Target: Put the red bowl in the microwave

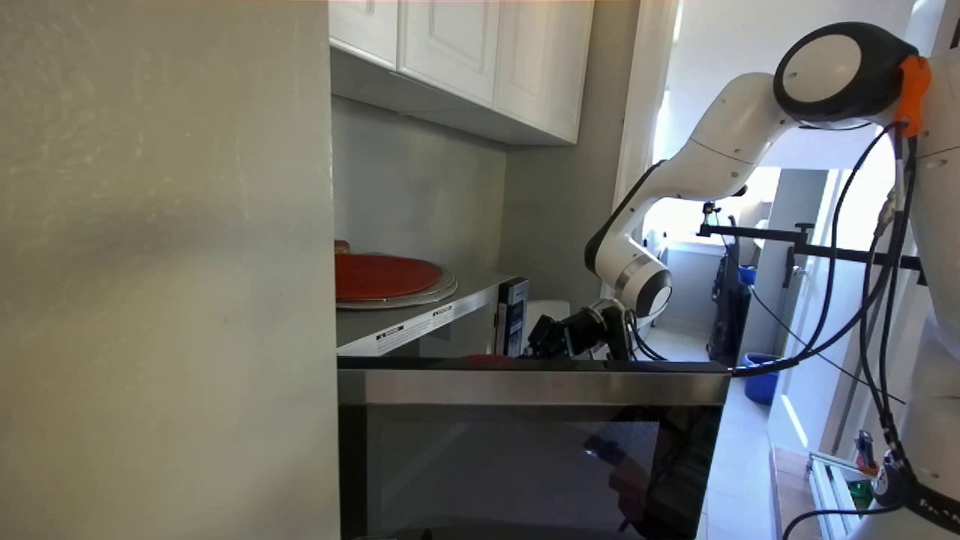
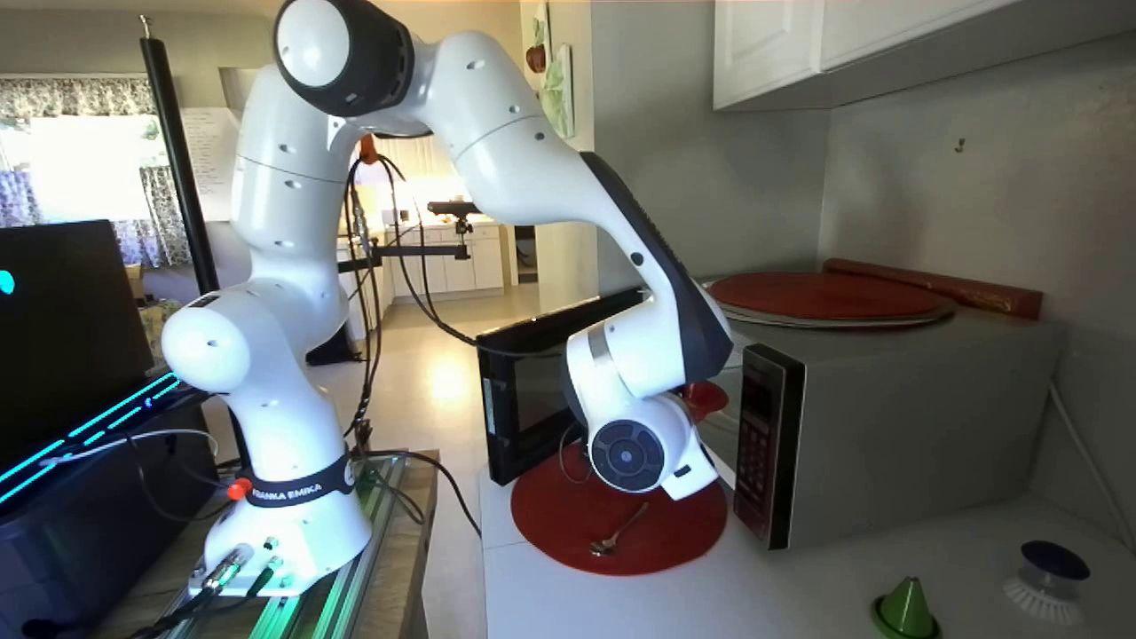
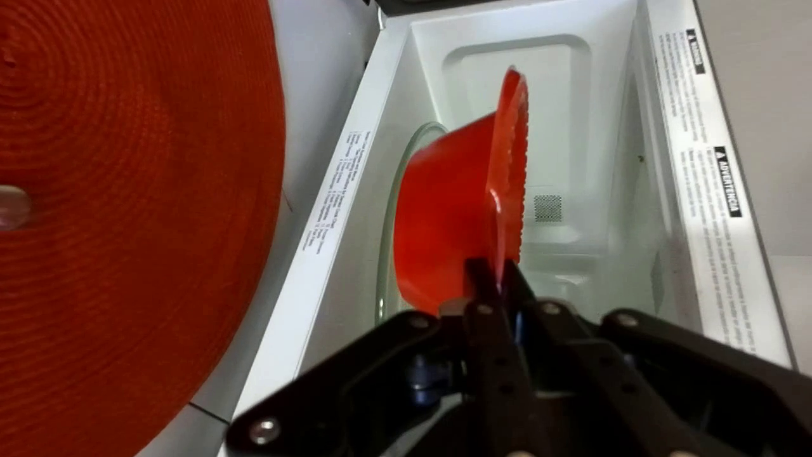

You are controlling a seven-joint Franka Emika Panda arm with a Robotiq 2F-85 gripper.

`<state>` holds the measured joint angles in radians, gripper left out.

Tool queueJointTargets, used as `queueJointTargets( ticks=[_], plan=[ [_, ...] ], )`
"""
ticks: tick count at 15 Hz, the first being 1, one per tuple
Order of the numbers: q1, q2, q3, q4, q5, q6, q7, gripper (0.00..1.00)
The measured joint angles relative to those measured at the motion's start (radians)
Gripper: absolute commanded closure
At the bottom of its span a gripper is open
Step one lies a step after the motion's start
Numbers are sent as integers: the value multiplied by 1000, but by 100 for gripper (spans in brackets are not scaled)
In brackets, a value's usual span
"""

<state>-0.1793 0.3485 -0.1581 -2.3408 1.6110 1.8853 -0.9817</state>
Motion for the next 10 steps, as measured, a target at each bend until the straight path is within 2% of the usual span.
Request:
queueJointTargets(
  ticks=[4,6,10],
  plan=[
    [71,-6,29,16,140,65,-17,99],
    [102,-6,39,39,197,117,-20,95],
    [123,-6,42,54,218,149,-20,95]
  ],
)
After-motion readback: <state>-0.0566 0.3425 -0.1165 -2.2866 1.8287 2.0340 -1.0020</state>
